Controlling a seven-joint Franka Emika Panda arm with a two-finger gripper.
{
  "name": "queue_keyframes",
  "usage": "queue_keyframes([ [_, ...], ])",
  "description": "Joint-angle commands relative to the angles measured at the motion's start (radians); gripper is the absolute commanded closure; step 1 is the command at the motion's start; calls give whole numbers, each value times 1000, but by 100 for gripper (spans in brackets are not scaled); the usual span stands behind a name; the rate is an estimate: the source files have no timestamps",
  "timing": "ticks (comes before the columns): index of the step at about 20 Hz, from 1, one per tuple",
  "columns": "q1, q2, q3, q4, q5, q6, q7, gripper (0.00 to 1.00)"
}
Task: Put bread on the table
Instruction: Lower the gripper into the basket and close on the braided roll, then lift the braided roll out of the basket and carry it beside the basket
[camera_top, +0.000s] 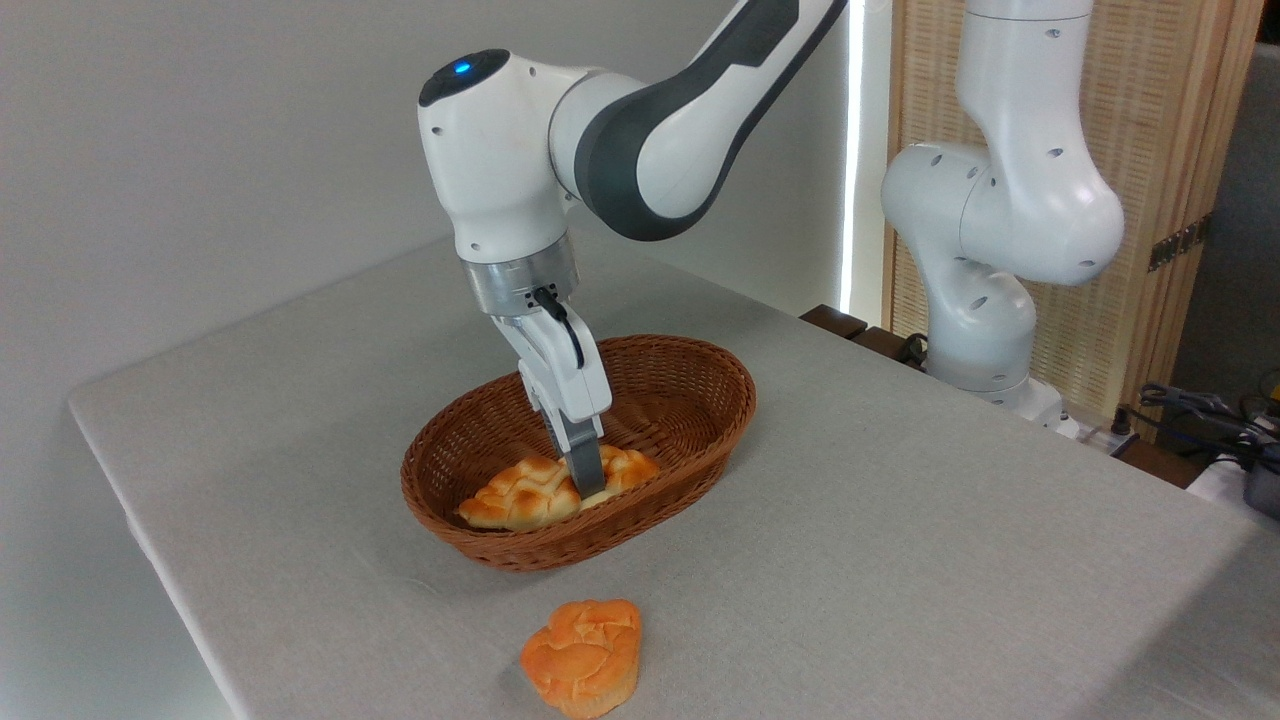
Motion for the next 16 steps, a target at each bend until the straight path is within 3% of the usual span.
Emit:
queue_keyframes([
  [1,-5,-3,3,115,-14,-199,8,100],
  [4,-5,-3,6,218,-63,-365,8,100],
  [8,-3,-17,74,279,-38,-489,56,100],
  [12,14,-63,133,270,104,-560,168,100],
  [16,34,-69,194,223,225,-551,271,100],
])
